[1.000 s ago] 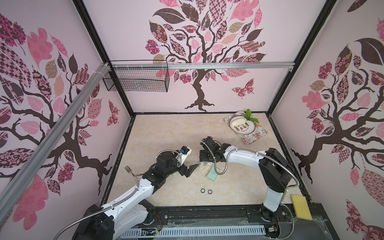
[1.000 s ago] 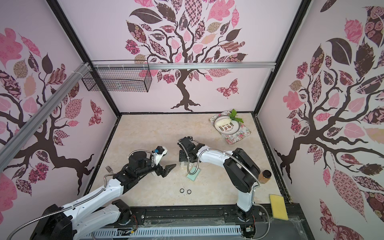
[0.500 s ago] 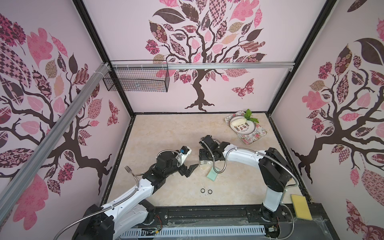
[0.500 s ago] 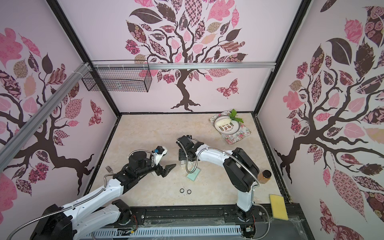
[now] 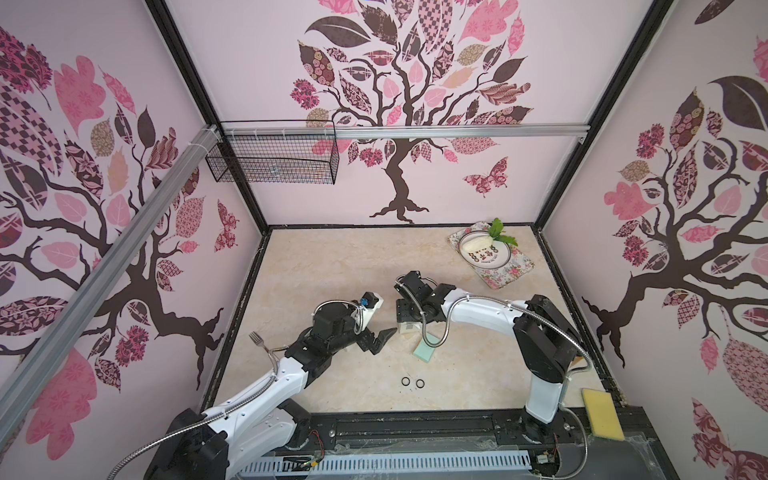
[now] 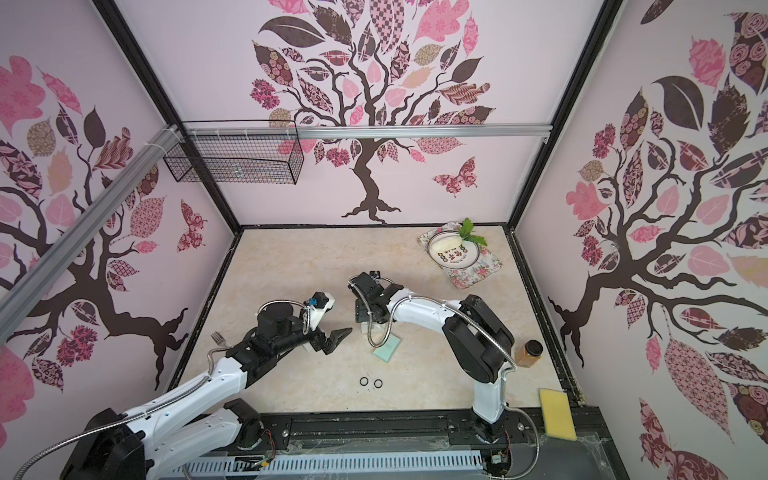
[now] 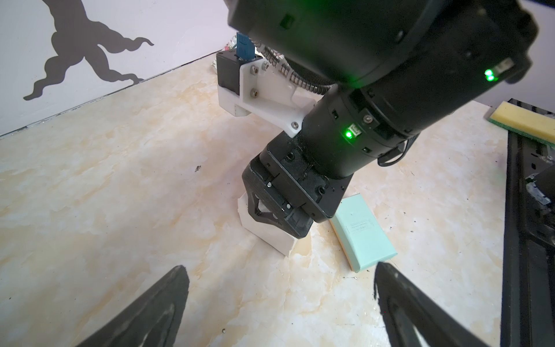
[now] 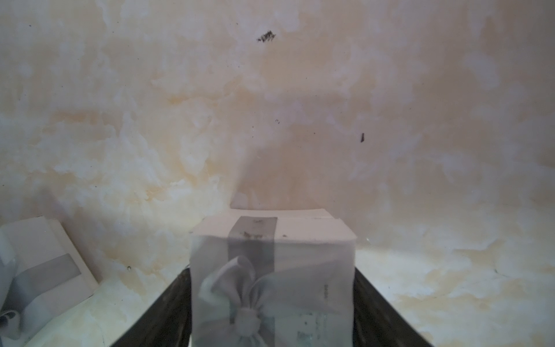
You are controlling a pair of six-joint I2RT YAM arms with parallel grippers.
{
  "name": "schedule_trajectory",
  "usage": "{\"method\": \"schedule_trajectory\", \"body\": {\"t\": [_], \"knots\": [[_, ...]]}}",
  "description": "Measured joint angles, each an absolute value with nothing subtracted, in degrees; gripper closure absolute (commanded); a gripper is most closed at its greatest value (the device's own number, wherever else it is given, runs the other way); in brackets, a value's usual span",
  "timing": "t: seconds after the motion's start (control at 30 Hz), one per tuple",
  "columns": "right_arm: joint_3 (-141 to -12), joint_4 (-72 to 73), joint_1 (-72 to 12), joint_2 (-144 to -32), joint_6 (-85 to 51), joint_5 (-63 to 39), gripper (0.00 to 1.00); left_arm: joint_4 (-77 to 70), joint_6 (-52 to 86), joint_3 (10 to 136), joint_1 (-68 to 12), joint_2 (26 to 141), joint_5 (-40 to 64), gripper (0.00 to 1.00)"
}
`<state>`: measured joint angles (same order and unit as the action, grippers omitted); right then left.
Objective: Take the rings out of the lift-off lid box
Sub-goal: Close the lid on the jewelry box.
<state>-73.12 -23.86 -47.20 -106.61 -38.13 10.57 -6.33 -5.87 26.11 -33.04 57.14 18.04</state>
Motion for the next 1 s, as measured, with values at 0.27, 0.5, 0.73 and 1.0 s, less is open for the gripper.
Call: {"method": "schedule_trajectory", "body": {"t": [0.27, 0.5, 0.73, 1.0], "knots": [[-73.7, -24.0, -47.2, -107.2, -37.8, 11.1, 0.25, -6.3, -5.9, 25.8, -33.0, 57.1, 18.0, 0.02], [-74.8, -24.2, -47.5, -108.2, -37.2, 11.8, 0.25, -6.3, -5.9, 25.4, -33.0, 57.1, 18.0, 0.02], [-74.8, -24.2, -47.5, -108.5, -36.8, 12.0, 0.21, -6.3, -5.9, 25.4, -33.0, 57.1, 18.1, 0.02], [-74.5, -24.9, -47.5, -109.7, -35.5, 11.5, 0.02, -6.3, -5.9, 25.4, -33.0, 57.1, 18.0, 0.02]]}}
